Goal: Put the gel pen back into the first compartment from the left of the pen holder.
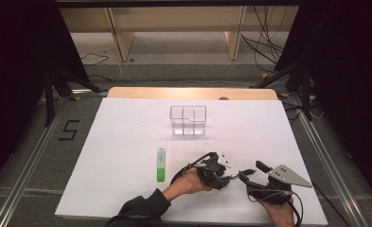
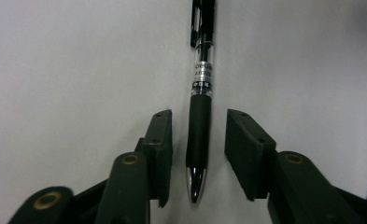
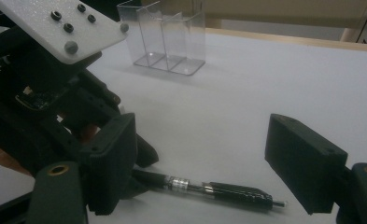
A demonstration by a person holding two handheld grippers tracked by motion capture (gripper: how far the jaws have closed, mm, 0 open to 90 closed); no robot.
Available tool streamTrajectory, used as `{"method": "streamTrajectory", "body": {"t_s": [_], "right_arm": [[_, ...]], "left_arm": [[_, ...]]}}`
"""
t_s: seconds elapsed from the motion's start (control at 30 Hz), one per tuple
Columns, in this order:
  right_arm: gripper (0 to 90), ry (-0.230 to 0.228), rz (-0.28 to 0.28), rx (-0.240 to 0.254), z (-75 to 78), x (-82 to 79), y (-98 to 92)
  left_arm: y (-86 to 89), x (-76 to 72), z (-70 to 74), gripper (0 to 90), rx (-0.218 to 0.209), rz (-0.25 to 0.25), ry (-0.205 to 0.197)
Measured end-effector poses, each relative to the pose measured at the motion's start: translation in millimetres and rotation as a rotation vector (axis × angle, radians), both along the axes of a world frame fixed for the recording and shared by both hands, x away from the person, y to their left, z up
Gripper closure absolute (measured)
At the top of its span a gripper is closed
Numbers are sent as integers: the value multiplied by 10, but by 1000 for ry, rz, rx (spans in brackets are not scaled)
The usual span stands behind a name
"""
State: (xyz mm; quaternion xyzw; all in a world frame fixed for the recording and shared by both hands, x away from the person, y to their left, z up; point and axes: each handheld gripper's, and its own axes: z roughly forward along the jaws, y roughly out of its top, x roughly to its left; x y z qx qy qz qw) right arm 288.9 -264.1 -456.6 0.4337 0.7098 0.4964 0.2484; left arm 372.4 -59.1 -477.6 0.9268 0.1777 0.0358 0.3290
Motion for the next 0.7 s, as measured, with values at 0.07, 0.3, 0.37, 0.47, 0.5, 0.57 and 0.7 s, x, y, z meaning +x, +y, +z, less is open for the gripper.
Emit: {"method": "streamTrajectory", "body": {"t_s": [0.07, 0.3, 0.37, 0.47, 0.5, 0.57, 0.7], "right_arm": [[261, 1, 3, -2, -1, -2, 4], [261, 6, 3, -1, -6, -2, 9], [261, 2, 4, -1, -4, 0, 7], [262, 5, 4, -3, -9, -1, 9], [262, 7, 3, -3, -10, -3, 9], [262, 4, 4, -2, -6, 0, 9], [262, 5, 3, -2, -7, -4, 4]], "left_arm": [[-8, -13, 2, 644, 16, -21, -28], [-20, -35, 2, 734, 16, -46, -26], [-16, -22, 0, 761, 11, -36, -17], [-7, 1, 1, 788, 7, -36, -2], [-7, 1, 2, 791, 7, -35, -1], [-6, -1, 4, 796, 6, -31, 1], [13, 22, 14, 800, 0, -28, 25]]}}
